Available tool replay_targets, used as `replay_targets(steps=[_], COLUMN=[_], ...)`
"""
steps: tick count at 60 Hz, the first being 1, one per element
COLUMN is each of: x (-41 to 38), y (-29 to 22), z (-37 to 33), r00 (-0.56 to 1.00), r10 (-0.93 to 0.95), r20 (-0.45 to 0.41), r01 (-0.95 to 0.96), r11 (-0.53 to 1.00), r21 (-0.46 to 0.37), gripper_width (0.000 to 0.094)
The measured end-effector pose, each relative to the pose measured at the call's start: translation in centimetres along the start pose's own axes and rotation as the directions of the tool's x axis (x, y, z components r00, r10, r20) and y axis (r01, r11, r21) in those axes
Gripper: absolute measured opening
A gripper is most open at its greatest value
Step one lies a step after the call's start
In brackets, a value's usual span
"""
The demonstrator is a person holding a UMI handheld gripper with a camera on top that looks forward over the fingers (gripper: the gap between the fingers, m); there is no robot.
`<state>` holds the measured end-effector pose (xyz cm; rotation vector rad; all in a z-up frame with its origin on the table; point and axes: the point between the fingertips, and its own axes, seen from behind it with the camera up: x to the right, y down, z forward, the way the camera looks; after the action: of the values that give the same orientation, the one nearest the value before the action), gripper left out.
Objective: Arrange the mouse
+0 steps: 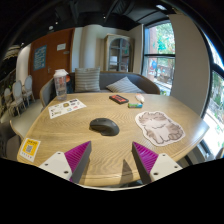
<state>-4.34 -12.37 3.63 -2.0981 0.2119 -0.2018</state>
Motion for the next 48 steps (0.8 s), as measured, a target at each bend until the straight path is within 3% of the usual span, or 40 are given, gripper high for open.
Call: replay_targets(steps=[12, 25, 37, 48], x=[1.6, -0.4, -1.2, -1.6], y=[-1.6, -4.7, -6.5, -6.7], z=[6.9, 12.4, 15.9, 19.8], r00=[1.0, 0.992, 0.991, 0.993], r10=[-0.009, -0.03, -0.042, -0.029], r20=[0.023, 0.119, 0.126, 0.114], r01=[0.01, 0.035, 0.048, 0.045], r11=[0.999, 0.999, 0.998, 0.989], r21=[-0.036, -0.035, -0.047, -0.138], gripper_width=[0.0836, 0.085, 0.0845, 0.0842])
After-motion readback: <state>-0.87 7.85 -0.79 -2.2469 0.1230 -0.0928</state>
